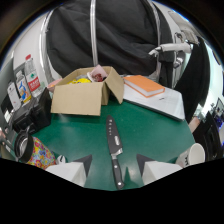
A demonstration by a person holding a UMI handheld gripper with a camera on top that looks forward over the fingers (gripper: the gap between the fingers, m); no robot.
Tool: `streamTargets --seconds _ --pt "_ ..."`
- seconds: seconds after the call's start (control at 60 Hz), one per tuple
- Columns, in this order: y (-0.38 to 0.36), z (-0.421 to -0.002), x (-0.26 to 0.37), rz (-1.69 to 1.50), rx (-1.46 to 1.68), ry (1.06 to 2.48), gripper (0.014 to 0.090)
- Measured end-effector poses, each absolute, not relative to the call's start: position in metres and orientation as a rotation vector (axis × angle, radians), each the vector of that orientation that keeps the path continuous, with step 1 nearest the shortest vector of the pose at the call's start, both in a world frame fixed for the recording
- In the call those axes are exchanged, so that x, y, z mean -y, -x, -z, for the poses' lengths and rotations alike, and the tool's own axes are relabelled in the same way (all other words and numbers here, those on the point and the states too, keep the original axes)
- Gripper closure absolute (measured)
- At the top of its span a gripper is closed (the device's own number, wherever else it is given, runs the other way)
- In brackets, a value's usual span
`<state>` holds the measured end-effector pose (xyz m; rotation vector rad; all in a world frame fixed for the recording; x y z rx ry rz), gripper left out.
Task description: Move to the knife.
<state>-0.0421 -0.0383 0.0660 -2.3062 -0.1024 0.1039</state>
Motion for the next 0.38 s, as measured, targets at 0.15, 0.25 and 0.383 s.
streamTargets --seconds 0.15,0.25,0.383 --pt "0.0413 -0.0617 0.0363 -0.090 0.117 2.313 0.0200" --pt "0.0428 -0.0610 0.0375 -0.101 0.116 2.317 0.0198" --pt "0.0440 -0.0591 0.0395 -0.103 0.121 2.321 0.0194"
